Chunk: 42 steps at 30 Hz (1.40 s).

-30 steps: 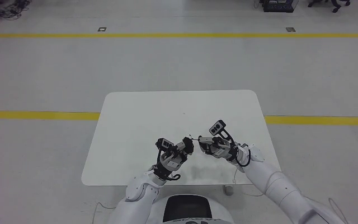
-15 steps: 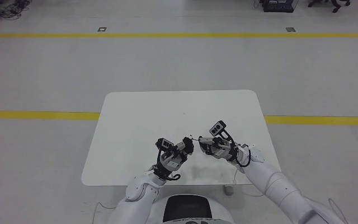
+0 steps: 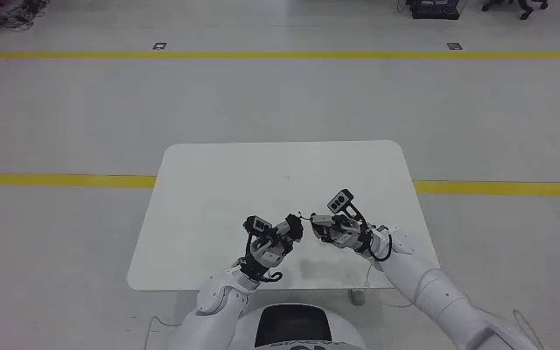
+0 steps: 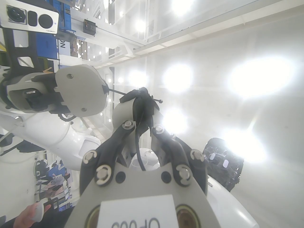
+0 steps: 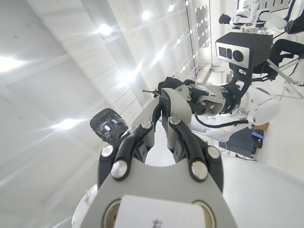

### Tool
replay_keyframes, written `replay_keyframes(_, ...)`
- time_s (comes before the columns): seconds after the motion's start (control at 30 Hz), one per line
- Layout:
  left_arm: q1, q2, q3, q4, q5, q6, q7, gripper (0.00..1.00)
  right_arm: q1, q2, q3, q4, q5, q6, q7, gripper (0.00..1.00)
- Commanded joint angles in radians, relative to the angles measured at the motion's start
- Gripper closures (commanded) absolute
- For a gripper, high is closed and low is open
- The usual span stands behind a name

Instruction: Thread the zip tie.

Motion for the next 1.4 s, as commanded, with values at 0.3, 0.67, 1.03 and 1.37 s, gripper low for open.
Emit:
replay_keyframes(0.3,0.0,0.0,0.0,0.0,0.0,0.0,0.0,1.0,0.002,-0.002,-0.002,0.01,-0.002,0.001,0.0,1.0)
replay_keyframes(0.67,0.0,0.0,0.0,0.0,0.0,0.0,0.0,1.0,0.003,-0.005,-0.004,0.018,-0.003,0.003,0.0,1.0)
replay_keyframes(1.03,0.0,0.0,0.0,0.0,0.0,0.0,0.0,1.0,0.004,-0.006,-0.006,0.025,-0.006,0.006,0.0,1.0)
replay_keyframes(1.37,0.0,0.0,0.0,0.0,0.0,0.0,0.0,1.0,0.003,-0.006,-0.004,0.031,-0.009,0.008,0.0,1.0)
